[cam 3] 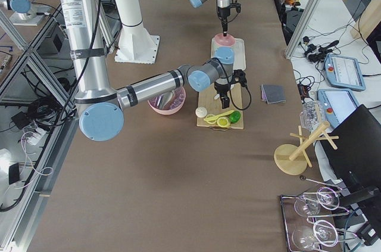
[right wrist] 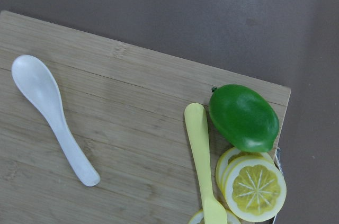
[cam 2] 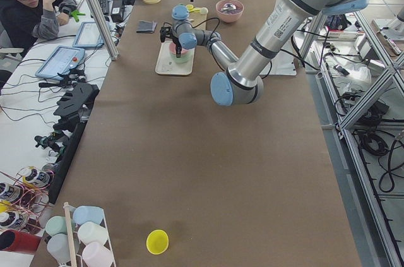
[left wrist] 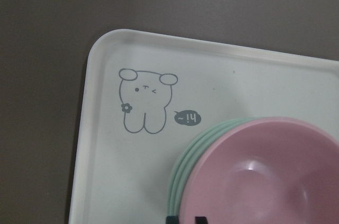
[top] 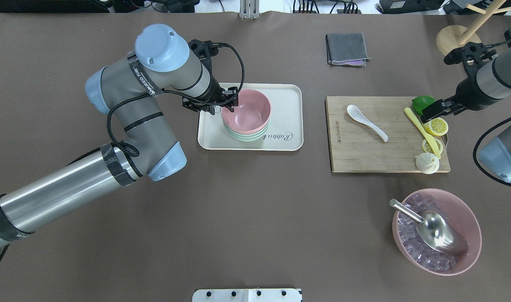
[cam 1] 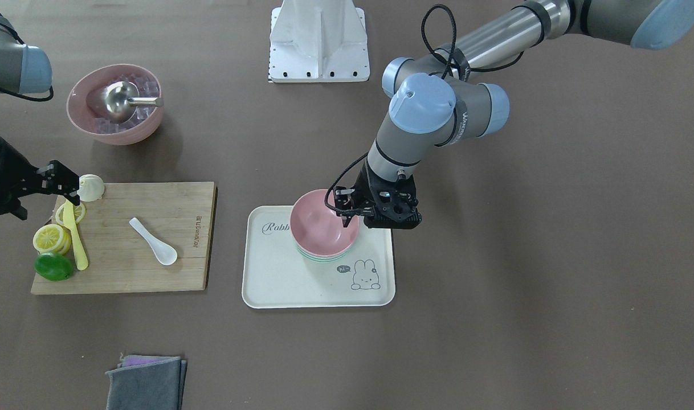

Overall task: Stack pink bowl on green and place spoon
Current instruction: 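Lower the pink bowl onto the green bowls and open the left gripper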

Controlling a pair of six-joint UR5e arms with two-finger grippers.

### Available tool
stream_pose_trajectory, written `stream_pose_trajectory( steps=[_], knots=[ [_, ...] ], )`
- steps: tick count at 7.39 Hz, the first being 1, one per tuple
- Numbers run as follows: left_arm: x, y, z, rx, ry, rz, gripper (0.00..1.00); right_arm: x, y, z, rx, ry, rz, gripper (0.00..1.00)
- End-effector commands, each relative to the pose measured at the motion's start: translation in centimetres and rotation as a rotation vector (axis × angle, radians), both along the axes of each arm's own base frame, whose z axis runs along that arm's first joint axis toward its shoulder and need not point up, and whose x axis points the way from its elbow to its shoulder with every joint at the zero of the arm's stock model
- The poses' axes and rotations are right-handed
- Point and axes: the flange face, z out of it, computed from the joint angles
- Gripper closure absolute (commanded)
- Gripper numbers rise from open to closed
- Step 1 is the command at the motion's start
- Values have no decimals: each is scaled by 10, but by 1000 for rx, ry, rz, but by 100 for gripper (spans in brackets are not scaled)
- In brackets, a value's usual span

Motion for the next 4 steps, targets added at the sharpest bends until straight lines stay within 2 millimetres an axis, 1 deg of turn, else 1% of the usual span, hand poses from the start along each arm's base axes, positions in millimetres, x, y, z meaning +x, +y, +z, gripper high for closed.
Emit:
stream_pose_trajectory(
  steps=[1, 2, 3, 4],
  knots=[
    [-8, 0, -7, 19, 22, -9, 2, -1, 0, 0, 0, 0, -1, 0],
    [-24, -6, -15, 26, 34, -20, 2, -5, -3, -5, 7, -4, -5, 0],
    [-59, -15, -12, -10, 73, 15, 2, -10, -4, -10, 14, -8, -9, 0],
    [-126, -25, 21, -74, 112, 58, 2, -15, -8, -18, 27, -15, -15, 0]
  ],
)
